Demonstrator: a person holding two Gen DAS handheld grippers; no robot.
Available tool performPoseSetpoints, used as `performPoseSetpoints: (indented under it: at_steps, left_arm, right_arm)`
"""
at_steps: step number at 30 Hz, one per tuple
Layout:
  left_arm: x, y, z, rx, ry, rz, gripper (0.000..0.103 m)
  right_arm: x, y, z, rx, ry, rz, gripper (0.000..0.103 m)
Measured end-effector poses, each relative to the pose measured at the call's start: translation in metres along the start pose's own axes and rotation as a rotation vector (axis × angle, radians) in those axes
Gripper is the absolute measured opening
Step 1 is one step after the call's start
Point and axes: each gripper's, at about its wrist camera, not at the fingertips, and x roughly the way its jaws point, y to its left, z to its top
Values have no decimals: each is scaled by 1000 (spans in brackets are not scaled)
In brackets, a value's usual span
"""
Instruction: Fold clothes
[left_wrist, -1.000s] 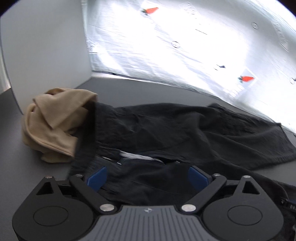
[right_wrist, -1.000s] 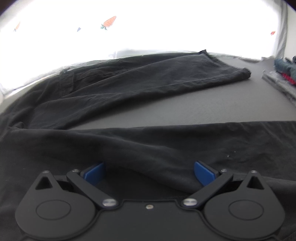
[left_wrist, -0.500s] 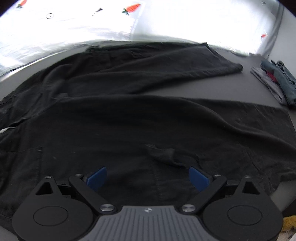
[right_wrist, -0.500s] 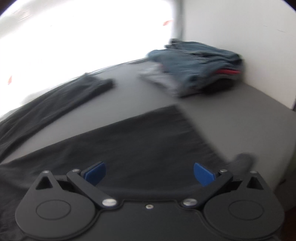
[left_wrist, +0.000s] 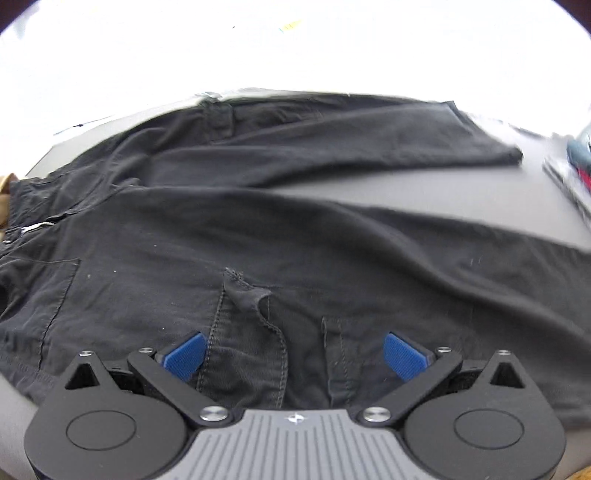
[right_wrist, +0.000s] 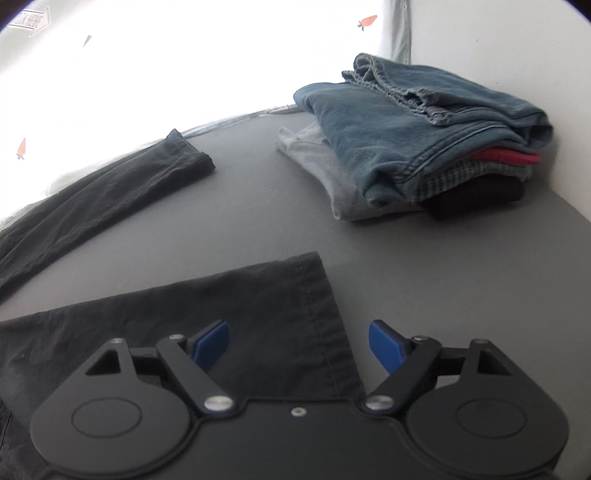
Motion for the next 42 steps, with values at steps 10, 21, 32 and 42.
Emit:
performPoseSetpoints:
  at_steps: [10, 21, 32, 42]
  left_arm:
    - [-14, -10, 11, -2, -58, 122, 102]
    - [-7, -30, 8, 37, 13, 116, 102]
    - [-6, -24, -1, -5, 28, 83, 102]
    - [-20, 59, -14, -395, -35, 11, 102]
  right_arm:
    - [42, 7, 26, -68, 67, 50, 47]
    - [-4, 22, 86, -231, -209, 34, 15]
    - [8, 17, 53, -176, -54, 12, 85]
    - [-27, 2, -18, 29, 34, 82, 103]
